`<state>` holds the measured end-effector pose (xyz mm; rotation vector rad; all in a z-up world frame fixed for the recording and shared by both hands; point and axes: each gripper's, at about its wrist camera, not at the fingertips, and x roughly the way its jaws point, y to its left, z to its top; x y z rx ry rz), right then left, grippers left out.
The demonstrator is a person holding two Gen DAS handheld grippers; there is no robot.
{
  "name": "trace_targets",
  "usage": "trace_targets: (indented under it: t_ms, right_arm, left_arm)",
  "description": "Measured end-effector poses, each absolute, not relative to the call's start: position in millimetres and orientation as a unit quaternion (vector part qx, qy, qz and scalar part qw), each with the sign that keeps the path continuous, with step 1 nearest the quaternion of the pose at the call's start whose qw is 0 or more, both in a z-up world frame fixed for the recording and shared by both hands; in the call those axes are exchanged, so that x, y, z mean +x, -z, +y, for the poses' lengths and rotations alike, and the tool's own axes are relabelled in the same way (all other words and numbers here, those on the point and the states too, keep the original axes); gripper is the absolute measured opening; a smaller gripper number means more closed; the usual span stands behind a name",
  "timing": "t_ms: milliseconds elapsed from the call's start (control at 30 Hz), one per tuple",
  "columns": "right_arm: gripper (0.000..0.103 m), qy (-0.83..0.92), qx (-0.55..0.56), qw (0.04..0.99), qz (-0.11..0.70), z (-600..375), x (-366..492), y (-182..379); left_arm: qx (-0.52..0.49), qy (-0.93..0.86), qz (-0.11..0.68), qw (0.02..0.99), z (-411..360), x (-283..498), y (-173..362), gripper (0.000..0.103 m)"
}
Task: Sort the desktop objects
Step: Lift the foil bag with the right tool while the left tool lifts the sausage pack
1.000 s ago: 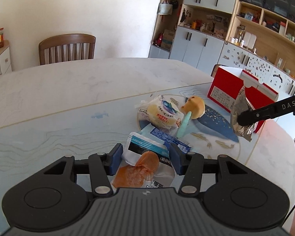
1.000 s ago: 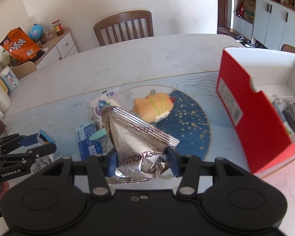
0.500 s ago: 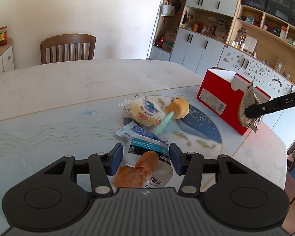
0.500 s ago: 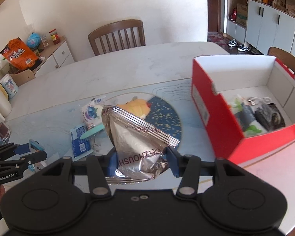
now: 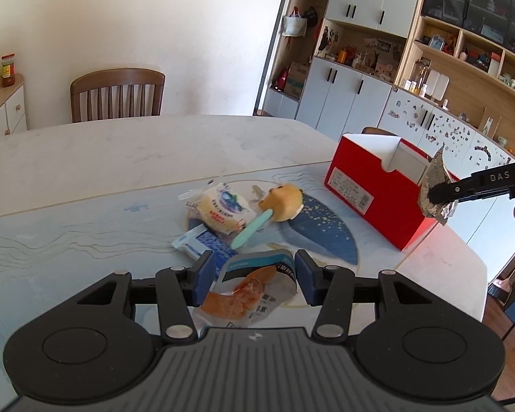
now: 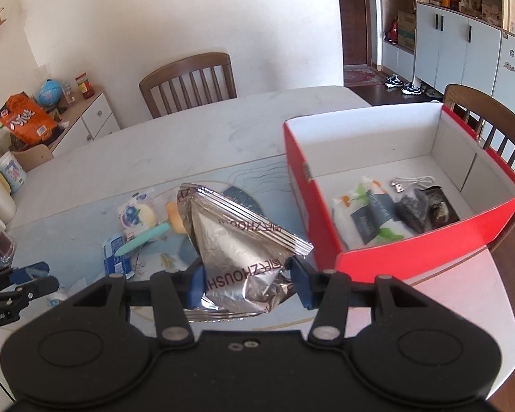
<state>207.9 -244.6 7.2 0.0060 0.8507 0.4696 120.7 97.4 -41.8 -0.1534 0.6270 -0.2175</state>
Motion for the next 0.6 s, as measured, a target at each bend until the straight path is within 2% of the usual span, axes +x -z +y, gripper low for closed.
trace_targets:
  t_ms: [33,100,133,433,533,600]
  right_arm:
    - [0.051,-0.225,0.005,0.885,0.407,-248,209,-8]
    - [0.051,-0.225,0.008,0.887,0.403,-253,210,-11]
    - [0.051,-0.225,0.010,0.888,0.401,-257,211,-12]
    - [0.051,-0.223,0.013,0.890,0.399,-269,214,-14]
    - [0.051,-0.221,0.014,0.889,0.401,-274,214,-13]
    - [0.051,-0.218,0.014,0.889,0.402,-276,214,-12]
  left_arm:
    - [-0.075,0.108,0.307,0.943,95,120,41,0.048]
    - [-0.079,0.114,0.308,0.941,90,119,39,0.027]
    - [-0.083,0.117,0.307,0.941,89,119,38,0.024]
    - [-0.079,0.120,0.322,0.936,84,118,43,0.024]
    - [-0.065,0.118,0.330,0.934,85,116,46,0.034]
    - [-0.056,0.116,0.331,0.935,88,114,48,0.059]
